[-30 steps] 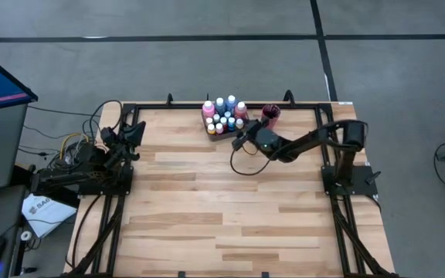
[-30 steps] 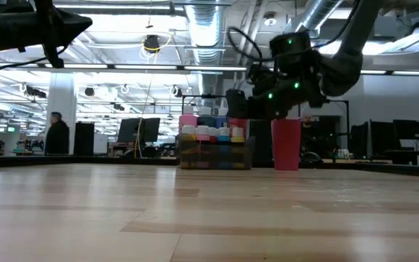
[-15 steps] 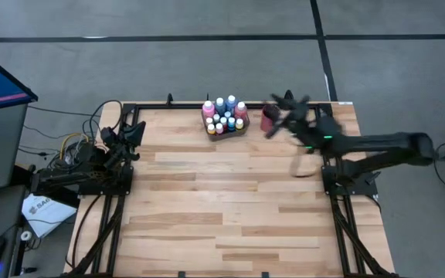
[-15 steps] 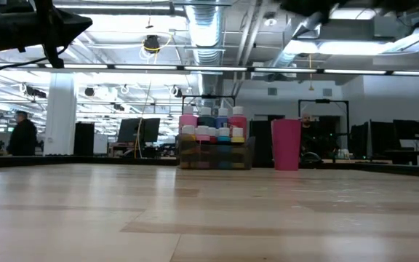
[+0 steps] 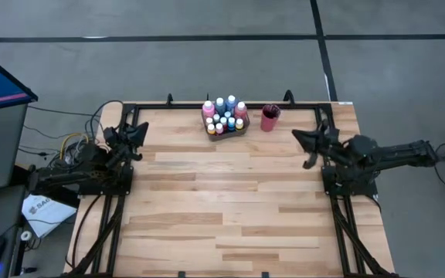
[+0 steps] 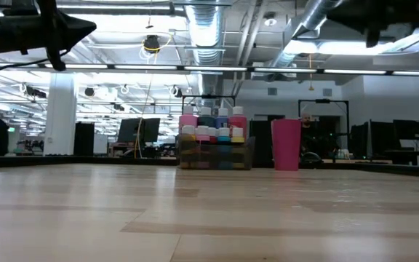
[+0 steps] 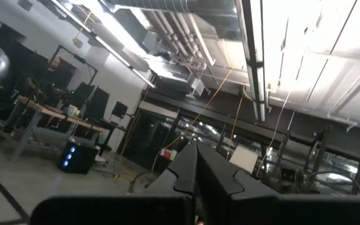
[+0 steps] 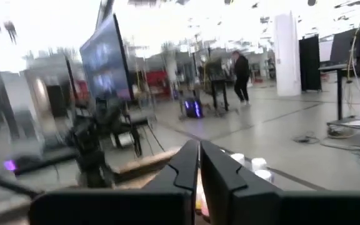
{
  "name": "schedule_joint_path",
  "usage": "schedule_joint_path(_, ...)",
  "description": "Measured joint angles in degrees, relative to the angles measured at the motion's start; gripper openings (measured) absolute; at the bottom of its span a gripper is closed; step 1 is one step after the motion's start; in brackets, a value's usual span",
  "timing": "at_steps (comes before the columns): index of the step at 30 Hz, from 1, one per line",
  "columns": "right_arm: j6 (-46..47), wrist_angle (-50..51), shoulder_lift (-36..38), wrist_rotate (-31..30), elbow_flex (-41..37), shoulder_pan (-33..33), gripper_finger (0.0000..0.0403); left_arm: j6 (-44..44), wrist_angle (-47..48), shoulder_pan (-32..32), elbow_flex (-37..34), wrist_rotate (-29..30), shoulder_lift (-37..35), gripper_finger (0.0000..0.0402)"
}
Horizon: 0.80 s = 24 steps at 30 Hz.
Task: Pick & Place Paint Supplies
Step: Return to Home Position
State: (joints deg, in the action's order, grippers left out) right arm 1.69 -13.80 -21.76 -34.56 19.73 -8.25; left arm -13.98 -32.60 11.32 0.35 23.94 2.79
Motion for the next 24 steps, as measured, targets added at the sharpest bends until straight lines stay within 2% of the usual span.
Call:
schedule_joint_path(5,0.9,-8.5,7.8,0.1,-11.8,-0.4,0.0011,0.0,0.0,0.0,0.0,0.0,2.6,0.0002)
schedule_joint_path(10,1.8,-9.3,15.1,0.9,-18.4,0.2,0.0004,0.0,0.0,0.0,0.0,0.0,5.6,0.0002)
schedule_joint_path(15,3.4,-3.4,21.4,7.1,-19.3,1.6,0.0002,0.0,0.0,0.0,0.0,0.0,8.0,0.0002)
schedule_joint_path(20,5.9,-0.5,21.6,15.6,-19.3,3.2,0.0001,0.0,-0.1,0.0,0.0,0.0,8.4,0.0002)
schedule_joint_path(24,9.6,6.0,21.7,22.2,-19.3,4.0,0.0001,0.0,-0.2,0.0,0.0,0.0,8.0,0.0002)
